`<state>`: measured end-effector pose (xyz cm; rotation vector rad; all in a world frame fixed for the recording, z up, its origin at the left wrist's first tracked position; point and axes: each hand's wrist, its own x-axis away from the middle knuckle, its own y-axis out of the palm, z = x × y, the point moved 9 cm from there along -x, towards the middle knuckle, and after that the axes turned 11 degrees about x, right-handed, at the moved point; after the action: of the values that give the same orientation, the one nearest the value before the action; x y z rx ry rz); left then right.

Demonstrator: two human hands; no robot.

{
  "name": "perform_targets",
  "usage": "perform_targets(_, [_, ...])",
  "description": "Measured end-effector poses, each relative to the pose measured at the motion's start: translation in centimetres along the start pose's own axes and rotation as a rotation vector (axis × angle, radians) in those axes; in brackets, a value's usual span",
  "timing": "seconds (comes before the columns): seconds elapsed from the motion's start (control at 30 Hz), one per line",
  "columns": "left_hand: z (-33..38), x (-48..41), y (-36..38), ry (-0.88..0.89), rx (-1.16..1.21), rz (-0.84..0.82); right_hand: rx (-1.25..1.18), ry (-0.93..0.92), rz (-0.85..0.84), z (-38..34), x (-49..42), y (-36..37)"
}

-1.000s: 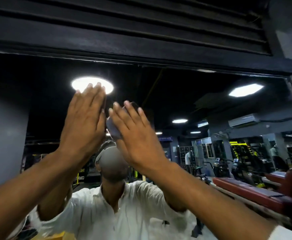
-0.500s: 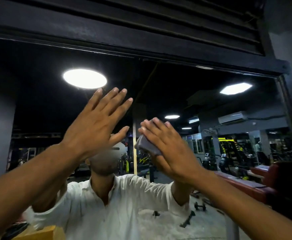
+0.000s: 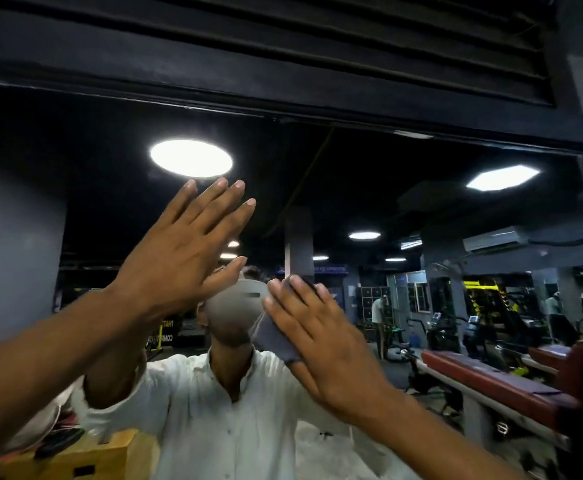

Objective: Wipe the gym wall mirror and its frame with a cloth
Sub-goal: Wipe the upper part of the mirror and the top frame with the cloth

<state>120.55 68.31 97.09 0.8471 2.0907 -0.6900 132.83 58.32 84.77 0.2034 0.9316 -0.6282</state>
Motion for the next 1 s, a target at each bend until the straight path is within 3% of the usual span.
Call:
perform_targets(0.07, [0.0,0.1,-0.1,-0.005,0.007,0.004,0.003,0.082,-0.001,4.1,-2.1,0.1])
perform_targets(0.17, [0.0,0.6,-0.1,-0.007,0.023,0.007,-0.14,0.497,0.076,12.7,-7.0,-1.3])
perform_targets(0.27, [-1.2,1.0,-0.6,-0.051,0.038,0.015,-0.182,0.684,0.122,14.3,-10.7,-1.7])
perform_targets(0.33, [-2.9,1.0,-1.4,-0.108,0.05,0.034,-0.165,0.603,0.119,10.2,-12.4,-1.6])
perform_targets(0.43, [-6.4,1.1,-3.4,-0.187,0.054,0.074,-0.058,0.151,0.076,1.2,-11.6,-0.9])
perform_targets(0.5, [-9.2,1.8,-4.8,-0.226,0.039,0.094,0.014,-0.004,0.057,1.4,-10.5,-0.8])
perform_targets(0.57, [-11.7,2.8,-5.5,-0.229,0.005,0.067,-0.011,0.176,0.073,6.4,-11.5,-1.3])
perform_targets(0.63, [-13.0,3.6,-5.4,-0.199,-0.013,0.031,-0.119,0.549,0.121,12.7,-13.3,-2.0])
perform_targets(0.7, [-13.3,4.0,-5.1,-0.178,-0.001,0.039,-0.149,0.791,0.174,14.4,-15.6,-2.5])
perform_targets(0.73, [-13.4,4.0,-5.0,-0.174,0.009,0.053,-0.136,0.822,0.184,13.1,-17.0,-2.4])
perform_targets(0.8, [-13.5,3.9,-4.8,-0.175,0.037,0.079,-0.16,0.705,0.203,7.2,-19.8,-2.3])
perform_targets(0.9, [-14.2,4.2,-5.1,-0.165,0.118,0.11,-0.137,0.301,0.177,-4.3,-20.6,-2.4])
perform_targets(1.0, [-14.8,5.6,-5.4,-0.113,0.128,0.099,-0.031,0.062,0.11,-6.3,-18.6,-1.8])
